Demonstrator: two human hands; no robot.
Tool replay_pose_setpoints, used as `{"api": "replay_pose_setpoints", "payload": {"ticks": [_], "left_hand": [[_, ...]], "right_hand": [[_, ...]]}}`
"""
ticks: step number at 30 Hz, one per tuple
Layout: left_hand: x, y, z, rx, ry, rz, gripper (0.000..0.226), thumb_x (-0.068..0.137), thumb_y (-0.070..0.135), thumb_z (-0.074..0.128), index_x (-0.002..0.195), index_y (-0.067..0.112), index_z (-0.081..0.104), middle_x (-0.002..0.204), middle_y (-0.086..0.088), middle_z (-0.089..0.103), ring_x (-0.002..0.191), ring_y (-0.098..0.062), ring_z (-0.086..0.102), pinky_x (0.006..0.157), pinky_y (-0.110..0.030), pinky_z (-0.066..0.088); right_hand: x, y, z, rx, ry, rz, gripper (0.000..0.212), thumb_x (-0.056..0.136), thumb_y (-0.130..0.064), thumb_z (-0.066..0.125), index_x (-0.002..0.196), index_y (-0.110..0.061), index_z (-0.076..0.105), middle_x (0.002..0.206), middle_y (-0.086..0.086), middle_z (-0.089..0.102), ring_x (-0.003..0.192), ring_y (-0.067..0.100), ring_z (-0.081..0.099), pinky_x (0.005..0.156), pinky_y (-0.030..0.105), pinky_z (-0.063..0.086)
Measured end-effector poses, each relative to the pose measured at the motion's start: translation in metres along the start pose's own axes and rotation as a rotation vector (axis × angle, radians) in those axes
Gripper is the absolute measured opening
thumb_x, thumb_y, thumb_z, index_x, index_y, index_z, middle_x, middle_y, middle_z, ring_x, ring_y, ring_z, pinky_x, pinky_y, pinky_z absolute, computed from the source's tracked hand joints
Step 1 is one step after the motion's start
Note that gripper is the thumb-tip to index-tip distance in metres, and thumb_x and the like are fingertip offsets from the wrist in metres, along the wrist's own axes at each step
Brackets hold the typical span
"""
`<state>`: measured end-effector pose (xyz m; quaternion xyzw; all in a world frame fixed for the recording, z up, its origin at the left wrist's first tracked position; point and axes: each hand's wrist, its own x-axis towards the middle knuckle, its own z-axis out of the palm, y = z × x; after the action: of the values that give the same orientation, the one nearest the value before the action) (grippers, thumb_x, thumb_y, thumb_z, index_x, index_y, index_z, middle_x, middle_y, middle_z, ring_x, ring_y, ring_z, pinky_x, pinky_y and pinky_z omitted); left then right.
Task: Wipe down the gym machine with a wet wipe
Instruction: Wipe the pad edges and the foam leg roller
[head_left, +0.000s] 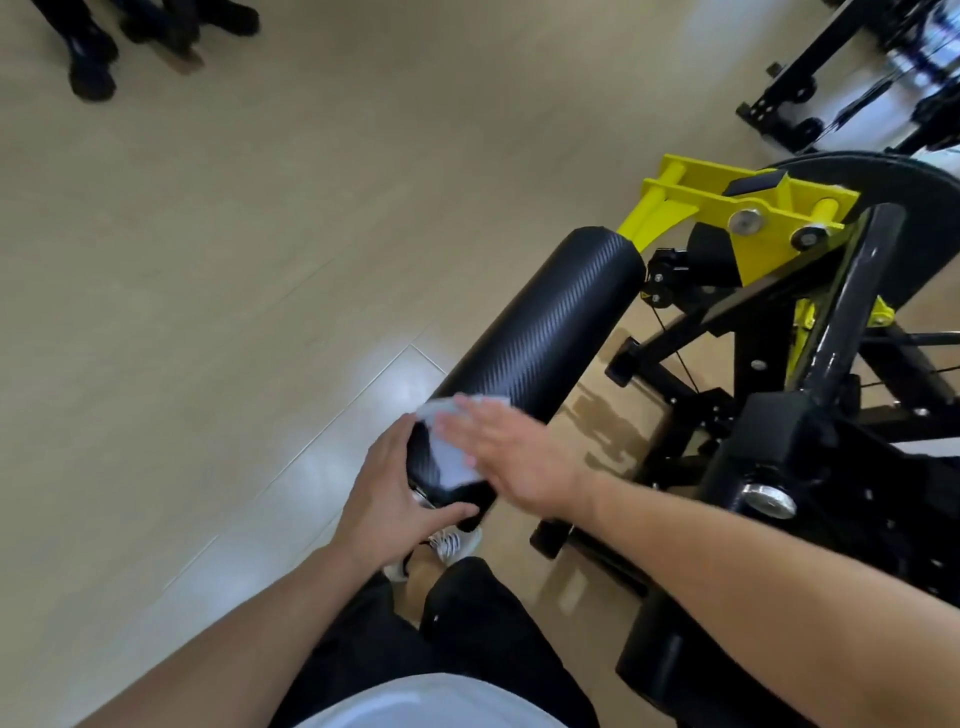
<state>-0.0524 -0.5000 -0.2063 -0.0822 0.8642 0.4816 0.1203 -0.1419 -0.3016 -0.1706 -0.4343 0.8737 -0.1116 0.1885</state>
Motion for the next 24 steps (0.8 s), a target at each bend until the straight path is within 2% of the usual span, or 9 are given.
{"api": "replay_pose_setpoints", "payload": {"ticks": [3,4,6,9,10,13,15,19,24], "left_hand": [[-0.002,0.000,0.001,0.044,-0.033,-0.063,0.131,0.053,0.076,0.082,0.157,0.028,0.019,0.158,0.011,0.029,0.144,-0.010,0.028,0.118,-0.036,0.033],[-0.002,0.003,-0.001,0.039,-0.025,-0.056,0.129,0.053,0.074,0.082,0.156,0.029,0.020,0.157,0.012,0.029,0.143,-0.009,0.028,0.117,-0.034,0.033],[-0.002,0.008,-0.003,-0.002,-0.019,-0.031,0.119,0.056,0.066,0.086,0.152,0.029,0.027,0.150,0.017,0.036,0.138,-0.004,0.035,0.114,-0.030,0.036],[-0.002,0.008,-0.003,-0.100,-0.001,0.027,0.076,0.066,0.049,0.084,0.132,0.033,0.049,0.125,0.021,0.055,0.117,-0.001,0.055,0.098,-0.035,0.052],[-0.001,0.008,-0.004,-0.082,-0.004,0.021,0.080,0.064,0.053,0.084,0.133,0.033,0.048,0.126,0.019,0.055,0.118,-0.003,0.055,0.099,-0.037,0.051],[0.007,0.012,-0.008,0.186,-0.046,-0.042,0.121,0.054,0.076,0.076,0.153,0.026,0.028,0.149,0.006,0.043,0.134,-0.016,0.043,0.116,-0.045,0.035],[0.015,0.018,-0.009,0.311,-0.102,-0.019,0.130,0.055,0.081,0.071,0.159,0.024,0.017,0.156,-0.002,0.034,0.140,-0.021,0.035,0.121,-0.049,0.025],[0.037,0.030,-0.007,0.238,-0.159,0.054,0.130,0.060,0.086,0.066,0.161,0.028,0.009,0.168,0.005,0.009,0.151,-0.017,0.017,0.124,-0.040,0.021],[0.040,0.028,0.004,0.207,-0.044,0.056,0.112,0.068,0.089,0.056,0.159,0.034,0.019,0.165,0.013,0.021,0.149,-0.010,0.025,0.120,-0.033,0.025]], "right_hand": [[0.018,0.035,-0.024,-0.024,0.136,0.398,0.057,0.107,-0.034,0.019,0.159,-0.014,0.027,0.167,0.004,0.026,0.157,0.021,0.008,0.128,0.039,0.005],[0.020,0.028,-0.023,-0.066,0.163,0.438,0.060,0.106,-0.037,0.013,0.159,-0.013,0.028,0.166,0.003,0.028,0.157,0.021,0.007,0.128,0.036,0.001],[0.017,-0.008,-0.007,-0.097,0.126,0.264,0.055,0.107,-0.032,0.019,0.158,-0.013,0.030,0.165,0.002,0.030,0.157,0.020,0.008,0.128,0.035,0.000],[0.005,-0.045,0.012,-0.016,-0.011,-0.088,0.050,0.109,-0.026,0.033,0.158,-0.014,0.032,0.165,0.001,0.029,0.157,0.015,0.010,0.128,0.035,0.004],[0.006,-0.036,0.006,0.002,-0.022,-0.126,0.050,0.109,-0.023,0.037,0.157,-0.014,0.033,0.165,0.001,0.030,0.156,0.015,0.012,0.128,0.035,0.005],[0.018,0.025,-0.020,-0.073,-0.032,-0.017,0.055,0.106,-0.016,0.042,0.159,-0.016,0.027,0.166,0.000,0.028,0.156,0.017,0.015,0.128,0.037,0.008],[0.022,0.066,-0.039,-0.114,-0.011,0.090,0.051,0.110,-0.027,0.030,0.159,-0.016,0.027,0.166,0.000,0.026,0.156,0.017,0.011,0.128,0.040,0.009],[0.030,0.112,-0.058,-0.098,0.053,0.200,0.052,0.111,-0.034,0.026,0.156,-0.011,0.037,0.163,0.002,0.034,0.156,0.018,0.014,0.127,0.039,0.011],[0.039,0.165,-0.079,-0.033,0.100,0.355,0.061,0.107,-0.040,0.014,0.157,-0.012,0.033,0.165,0.001,0.028,0.156,0.019,0.008,0.127,0.034,0.003]]}}
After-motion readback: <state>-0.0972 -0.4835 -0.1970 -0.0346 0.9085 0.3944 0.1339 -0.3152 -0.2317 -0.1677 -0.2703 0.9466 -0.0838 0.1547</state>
